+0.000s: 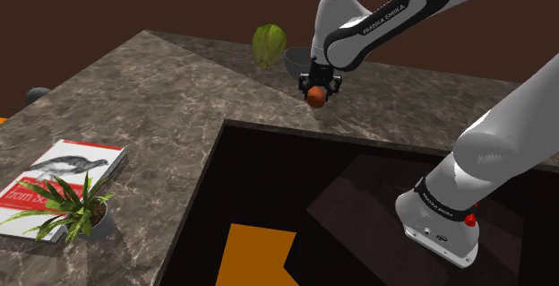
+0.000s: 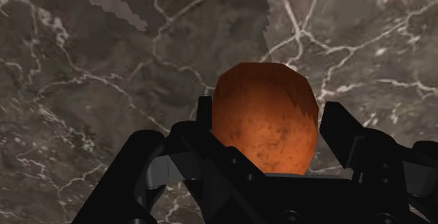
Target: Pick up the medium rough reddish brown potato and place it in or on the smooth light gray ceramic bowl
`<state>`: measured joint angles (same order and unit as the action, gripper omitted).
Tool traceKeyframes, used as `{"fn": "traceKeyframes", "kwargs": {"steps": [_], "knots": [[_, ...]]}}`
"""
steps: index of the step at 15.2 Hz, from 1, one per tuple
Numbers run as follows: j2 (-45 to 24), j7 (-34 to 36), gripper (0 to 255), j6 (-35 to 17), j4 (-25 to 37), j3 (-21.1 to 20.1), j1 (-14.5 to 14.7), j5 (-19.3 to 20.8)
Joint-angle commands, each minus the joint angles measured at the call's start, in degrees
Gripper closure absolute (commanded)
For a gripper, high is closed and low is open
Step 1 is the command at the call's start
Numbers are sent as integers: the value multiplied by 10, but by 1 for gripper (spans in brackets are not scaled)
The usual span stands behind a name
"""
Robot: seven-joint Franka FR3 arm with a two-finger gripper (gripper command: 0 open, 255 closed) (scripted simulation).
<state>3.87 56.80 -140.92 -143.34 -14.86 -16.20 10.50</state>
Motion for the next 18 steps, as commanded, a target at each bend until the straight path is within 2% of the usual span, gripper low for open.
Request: {"fn": "traceKeyframes", "kwargs": {"steps": [1,18], "knots": [[9,-5,255,11,3,0,1,-6],[96,-51,255,149,60,8,10,-51]]}}
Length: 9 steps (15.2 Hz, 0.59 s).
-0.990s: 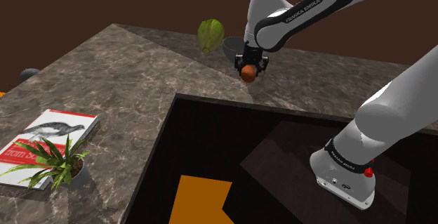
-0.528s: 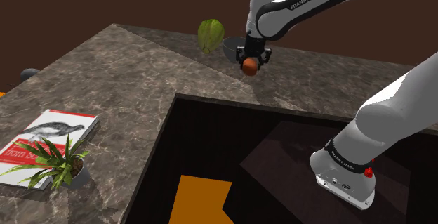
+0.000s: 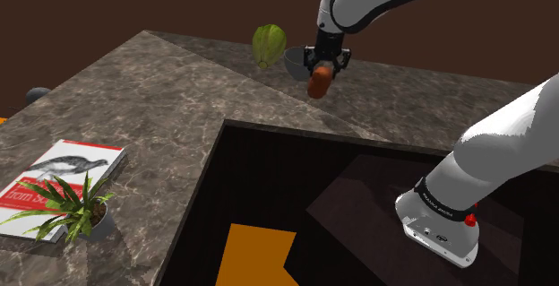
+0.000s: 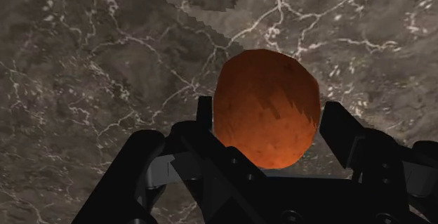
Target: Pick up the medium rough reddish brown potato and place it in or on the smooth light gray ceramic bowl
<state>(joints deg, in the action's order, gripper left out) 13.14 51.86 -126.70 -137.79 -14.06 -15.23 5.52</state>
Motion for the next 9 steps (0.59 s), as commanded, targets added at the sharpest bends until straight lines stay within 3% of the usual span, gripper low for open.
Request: {"fn": "traceKeyframes", "kwargs": {"steps": [1,9], "knots": [[7,-3,255,15,8,1,1,-3],[32,-16,255,79,49,5,3,-12]]}}
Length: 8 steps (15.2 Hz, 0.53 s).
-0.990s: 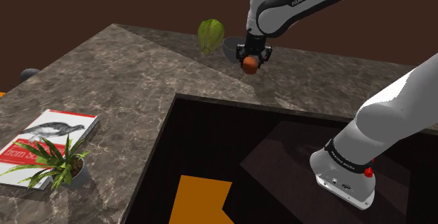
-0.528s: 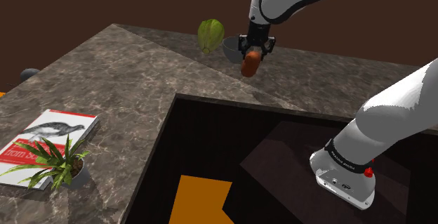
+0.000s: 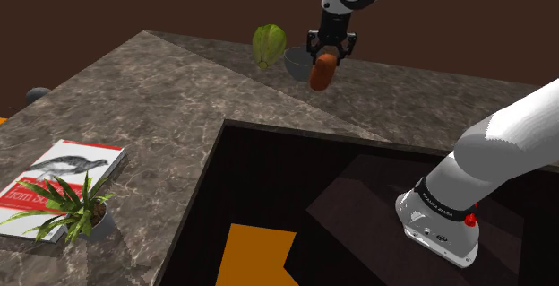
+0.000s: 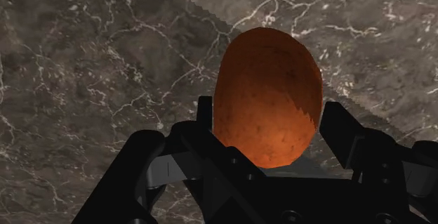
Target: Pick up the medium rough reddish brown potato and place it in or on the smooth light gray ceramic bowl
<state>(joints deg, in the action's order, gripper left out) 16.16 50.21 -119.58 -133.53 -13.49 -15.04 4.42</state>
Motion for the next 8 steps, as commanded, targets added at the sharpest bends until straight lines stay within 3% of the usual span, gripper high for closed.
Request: {"fn": "traceKeyframes", "kwargs": {"steps": [1,5,8], "knots": [[4,-1,255,16,12,0,1,-2],[12,-5,255,43,32,1,1,-4],[-46,-19,255,46,93,10,-13,11]]}}
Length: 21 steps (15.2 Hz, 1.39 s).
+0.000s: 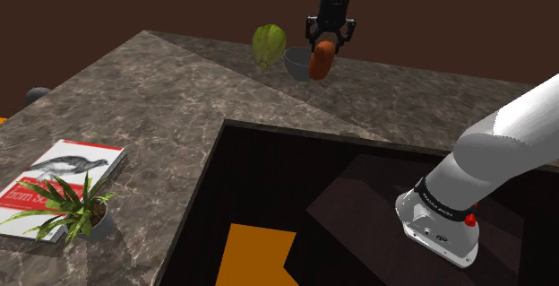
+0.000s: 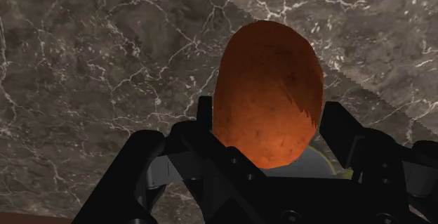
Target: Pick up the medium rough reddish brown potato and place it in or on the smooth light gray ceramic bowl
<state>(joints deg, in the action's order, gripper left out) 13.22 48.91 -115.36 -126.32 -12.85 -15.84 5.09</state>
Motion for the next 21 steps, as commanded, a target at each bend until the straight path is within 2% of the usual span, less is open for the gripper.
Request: {"fn": "traceKeyframes", "kwargs": {"steps": [1,7,12,21], "knots": [[-36,-10,255,6,43,6,-9,9],[-156,-35,255,31,188,21,-26,33],[-261,-57,255,70,332,32,-33,48],[-272,-47,255,5,278,34,-34,54]]}}
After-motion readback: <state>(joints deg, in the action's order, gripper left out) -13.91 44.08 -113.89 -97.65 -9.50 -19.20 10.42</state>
